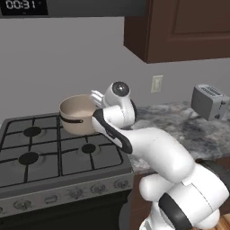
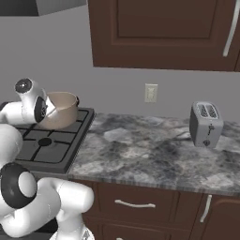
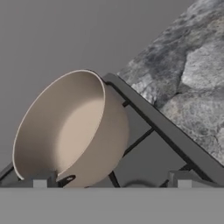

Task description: Move the pot and pan from the stove into the sink.

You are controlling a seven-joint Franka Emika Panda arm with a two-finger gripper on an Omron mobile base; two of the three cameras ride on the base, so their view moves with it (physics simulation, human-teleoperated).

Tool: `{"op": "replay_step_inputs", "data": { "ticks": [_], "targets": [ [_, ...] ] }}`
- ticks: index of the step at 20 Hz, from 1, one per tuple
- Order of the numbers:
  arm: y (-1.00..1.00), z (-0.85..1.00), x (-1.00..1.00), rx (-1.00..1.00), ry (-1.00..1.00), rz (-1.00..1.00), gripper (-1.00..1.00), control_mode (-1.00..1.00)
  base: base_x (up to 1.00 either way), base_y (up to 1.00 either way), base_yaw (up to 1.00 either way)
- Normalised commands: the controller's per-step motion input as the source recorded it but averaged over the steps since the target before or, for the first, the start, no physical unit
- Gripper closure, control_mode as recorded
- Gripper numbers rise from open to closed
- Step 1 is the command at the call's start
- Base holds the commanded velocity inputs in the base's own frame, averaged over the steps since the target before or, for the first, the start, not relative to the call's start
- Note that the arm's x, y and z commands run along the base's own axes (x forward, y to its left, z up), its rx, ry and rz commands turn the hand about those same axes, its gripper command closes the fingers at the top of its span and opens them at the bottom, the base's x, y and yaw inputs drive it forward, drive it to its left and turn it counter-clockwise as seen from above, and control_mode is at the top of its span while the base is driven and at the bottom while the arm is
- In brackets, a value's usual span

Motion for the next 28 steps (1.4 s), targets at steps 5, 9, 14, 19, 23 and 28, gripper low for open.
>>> {"op": "replay_step_inputs", "data": {
  "ticks": [5, 9, 14, 19, 23, 28],
  "targets": [
    [0.02, -0.01, 0.07, 0.0, 0.03, -0.01, -1.0, -1.0, 0.0, 0.0, 0.0],
    [0.01, -0.1, 0.07, -0.01, 0.03, 0.0, -1.0, -1.0, 0.0, 0.0, 0.0],
    [0.06, -0.31, 0.23, -0.06, 0.13, 0.0, -1.0, -1.0, 0.0, 0.0, 0.0],
    [0.03, -0.29, 0.22, -0.06, 0.13, 0.0, -1.0, -1.0, 0.0, 0.0, 0.0],
    [0.06, -0.25, 0.3, -0.07, 0.14, 0.0, -1.0, -1.0, 0.0, 0.0, 0.0],
    [0.1, -0.25, 0.36, -0.07, 0.14, 0.0, -1.0, -1.0, 0.0, 0.0, 0.0]
  ]
}}
